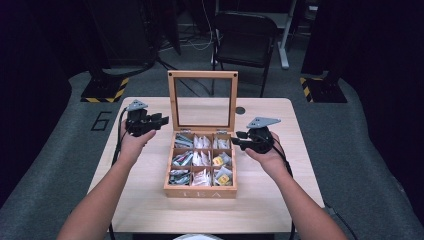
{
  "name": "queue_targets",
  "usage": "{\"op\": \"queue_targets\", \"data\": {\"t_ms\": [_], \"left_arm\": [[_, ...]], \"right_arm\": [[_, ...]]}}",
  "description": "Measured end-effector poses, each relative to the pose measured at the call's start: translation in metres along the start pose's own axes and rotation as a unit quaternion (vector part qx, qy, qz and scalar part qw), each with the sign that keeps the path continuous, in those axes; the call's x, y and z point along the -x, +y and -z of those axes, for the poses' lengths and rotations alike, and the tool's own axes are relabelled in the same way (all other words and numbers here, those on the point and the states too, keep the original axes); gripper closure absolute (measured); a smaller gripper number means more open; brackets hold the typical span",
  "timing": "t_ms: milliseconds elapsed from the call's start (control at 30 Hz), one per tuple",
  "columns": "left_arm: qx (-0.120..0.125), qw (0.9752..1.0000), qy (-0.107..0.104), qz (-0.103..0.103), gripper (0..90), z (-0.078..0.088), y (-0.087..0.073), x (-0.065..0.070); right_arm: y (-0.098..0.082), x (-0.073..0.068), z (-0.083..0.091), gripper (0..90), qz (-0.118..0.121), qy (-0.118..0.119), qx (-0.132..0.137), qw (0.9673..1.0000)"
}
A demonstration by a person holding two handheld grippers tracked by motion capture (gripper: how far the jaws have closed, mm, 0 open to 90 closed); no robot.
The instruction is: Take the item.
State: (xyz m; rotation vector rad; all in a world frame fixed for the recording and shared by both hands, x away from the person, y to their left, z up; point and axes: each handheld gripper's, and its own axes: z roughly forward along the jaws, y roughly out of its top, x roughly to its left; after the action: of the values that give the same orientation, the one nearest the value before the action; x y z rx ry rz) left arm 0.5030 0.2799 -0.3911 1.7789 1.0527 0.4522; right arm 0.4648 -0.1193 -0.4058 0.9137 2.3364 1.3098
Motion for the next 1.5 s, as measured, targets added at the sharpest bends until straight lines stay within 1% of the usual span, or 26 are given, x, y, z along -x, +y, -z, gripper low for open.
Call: {"op": "queue_targets", "data": {"t_ms": [100,200,233,300,333,400,433,467,533,567,700,800,867,900,933,1133,1167,1267,1500], "left_arm": [[0.001,1.0000,-0.001,-0.001,58.3,0.000,0.000,0.000],[0.000,1.0000,-0.001,-0.003,58.3,0.001,0.000,0.001],[0.000,1.0000,-0.001,-0.003,58.3,0.002,0.000,0.000],[0.002,1.0000,0.000,-0.003,58.3,0.002,-0.001,0.000],[0.003,1.0000,0.000,-0.005,58.3,0.003,-0.001,0.000],[-0.002,1.0000,0.000,-0.004,58.3,0.003,-0.002,0.001],[-0.002,1.0000,0.002,-0.009,58.3,0.004,-0.002,0.000],[-0.002,1.0000,0.002,-0.006,58.3,0.004,-0.002,0.001],[-0.003,1.0000,0.001,-0.009,58.3,0.005,-0.002,0.000],[0.001,1.0000,0.003,-0.006,58.3,0.005,-0.002,0.001],[0.001,0.9999,0.002,-0.011,58.3,0.007,-0.001,0.002],[0.002,0.9999,0.002,-0.011,58.3,0.007,-0.001,0.002],[0.002,0.9999,0.002,-0.011,58.2,0.008,-0.001,0.003],[0.001,0.9999,0.001,-0.012,58.2,0.008,-0.001,0.003],[0.002,0.9999,0.002,-0.010,58.2,0.008,-0.001,0.003],[0.004,1.0000,0.004,-0.007,58.0,0.009,-0.001,0.002],[0.004,1.0000,0.004,-0.008,58.0,0.009,-0.001,0.002],[0.001,1.0000,0.004,-0.007,57.9,0.010,-0.001,0.002],[0.005,1.0000,0.006,-0.006,57.6,0.009,-0.001,0.004]], "right_arm": [[-0.006,-0.004,-0.001,65.2,0.005,0.006,-0.002,1.0000],[-0.010,-0.007,-0.001,65.8,0.010,0.002,-0.009,0.9999],[-0.011,-0.008,-0.001,66.0,0.014,0.005,-0.006,0.9999],[-0.013,-0.010,-0.001,66.4,0.008,0.010,-0.008,0.9999],[-0.015,-0.011,0.000,66.4,0.012,0.013,-0.007,0.9998],[-0.017,-0.014,0.001,66.5,0.013,0.018,-0.007,0.9997],[-0.019,-0.016,0.001,66.5,0.013,0.022,-0.008,0.9996],[-0.020,-0.018,0.002,66.6,0.015,0.024,-0.008,0.9996],[-0.023,-0.021,0.003,66.8,0.017,0.028,-0.008,0.9994],[-0.025,-0.023,0.003,66.9,0.018,0.030,-0.006,0.9994],[-0.031,-0.030,0.003,66.9,0.017,0.038,-0.005,0.9991],[-0.036,-0.034,0.002,66.9,0.017,0.048,-0.008,0.9987],[-0.040,-0.038,0.002,66.8,0.013,0.050,-0.012,0.9986],[-0.042,-0.039,0.001,66.8,0.017,0.053,-0.012,0.9984],[-0.043,-0.040,0.001,66.6,0.015,0.054,-0.012,0.9984],[-0.050,-0.044,-0.001,66.1,0.013,0.065,-0.013,0.9977],[-0.052,-0.044,-0.001,66.1,0.007,0.066,-0.015,0.9977],[-0.055,-0.045,-0.003,66.7,0.005,0.074,-0.017,0.9971],[-0.059,-0.048,-0.006,68.1,0.004,0.083,-0.020,0.9963]]}}
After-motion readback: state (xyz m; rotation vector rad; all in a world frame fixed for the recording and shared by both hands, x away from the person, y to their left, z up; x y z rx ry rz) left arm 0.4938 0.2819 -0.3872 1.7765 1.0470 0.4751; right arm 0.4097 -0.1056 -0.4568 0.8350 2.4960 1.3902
